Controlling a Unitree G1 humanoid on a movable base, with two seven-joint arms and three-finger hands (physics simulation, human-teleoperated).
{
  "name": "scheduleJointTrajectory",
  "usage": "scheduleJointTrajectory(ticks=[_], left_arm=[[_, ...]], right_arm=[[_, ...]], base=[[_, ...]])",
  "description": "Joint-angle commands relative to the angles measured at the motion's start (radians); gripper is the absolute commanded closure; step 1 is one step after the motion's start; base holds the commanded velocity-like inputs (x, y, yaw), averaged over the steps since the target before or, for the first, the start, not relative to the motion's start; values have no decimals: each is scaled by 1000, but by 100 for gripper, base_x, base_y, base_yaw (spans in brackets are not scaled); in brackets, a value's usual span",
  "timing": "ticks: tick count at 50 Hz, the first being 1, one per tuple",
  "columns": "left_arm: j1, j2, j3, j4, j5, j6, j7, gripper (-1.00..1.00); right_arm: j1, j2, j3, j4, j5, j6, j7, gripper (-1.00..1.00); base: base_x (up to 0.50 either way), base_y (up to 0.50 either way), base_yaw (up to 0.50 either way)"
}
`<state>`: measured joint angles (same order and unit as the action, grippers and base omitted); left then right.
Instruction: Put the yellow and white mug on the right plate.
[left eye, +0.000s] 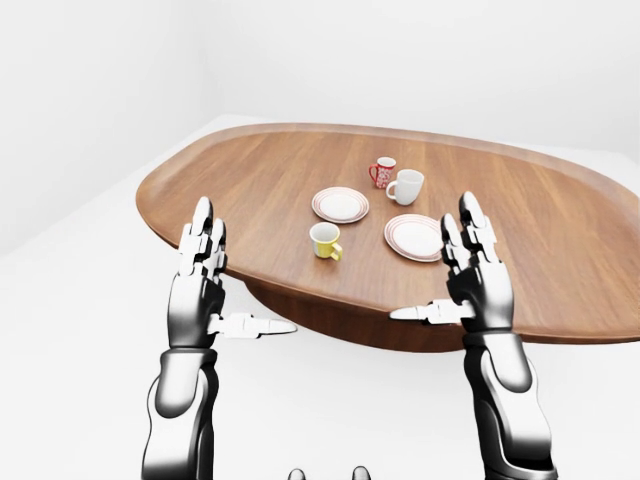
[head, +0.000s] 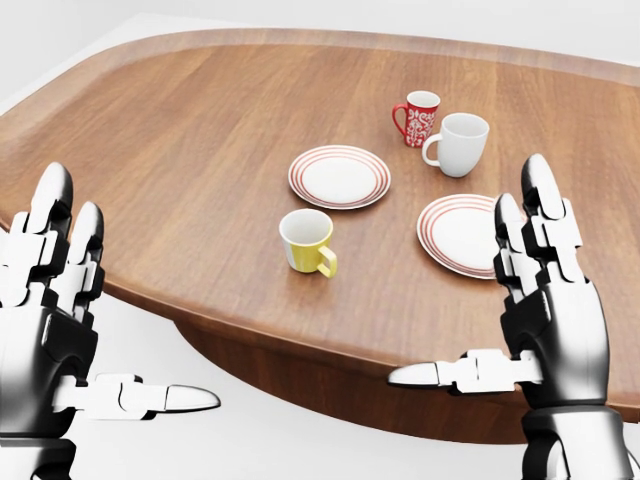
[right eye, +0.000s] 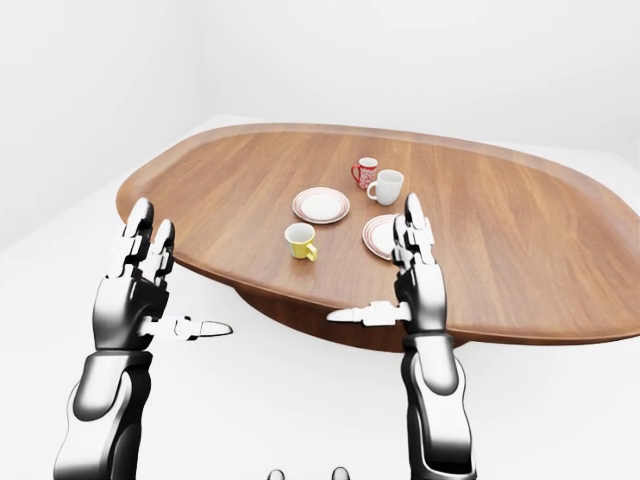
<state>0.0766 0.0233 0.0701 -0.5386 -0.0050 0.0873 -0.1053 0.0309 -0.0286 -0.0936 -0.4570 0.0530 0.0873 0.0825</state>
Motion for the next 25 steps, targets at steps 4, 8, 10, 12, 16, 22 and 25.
scheduleJointTrajectory(ticks=[4,8,10,12,16,22,25], left_arm=[[0,-1,-1,-4,2,0,-2,-100],[1,-1,-2,-4,3,0,-2,-100],[0,-1,-2,-3,3,0,-2,-100],[1,-1,-3,-2,4,0,-2,-100],[0,-1,-2,4,3,0,-3,-100],[1,-1,-3,2,3,0,-3,-100],[0,0,-2,3,2,0,-4,-100]], right_arm=[[23,1,-4,-66,75,0,27,-100],[23,0,-3,-60,70,0,26,-100],[23,0,-3,-58,69,0,28,-100],[24,0,-1,-56,67,0,29,-100],[25,1,-1,-59,67,0,29,-100],[26,1,1,-50,65,0,30,-100],[26,1,3,-45,60,0,30,-100]], base=[[48,14,0],[48,14,0],[48,14,0],[48,14,0],[48,14,0],[48,14,0],[48,14,0]])
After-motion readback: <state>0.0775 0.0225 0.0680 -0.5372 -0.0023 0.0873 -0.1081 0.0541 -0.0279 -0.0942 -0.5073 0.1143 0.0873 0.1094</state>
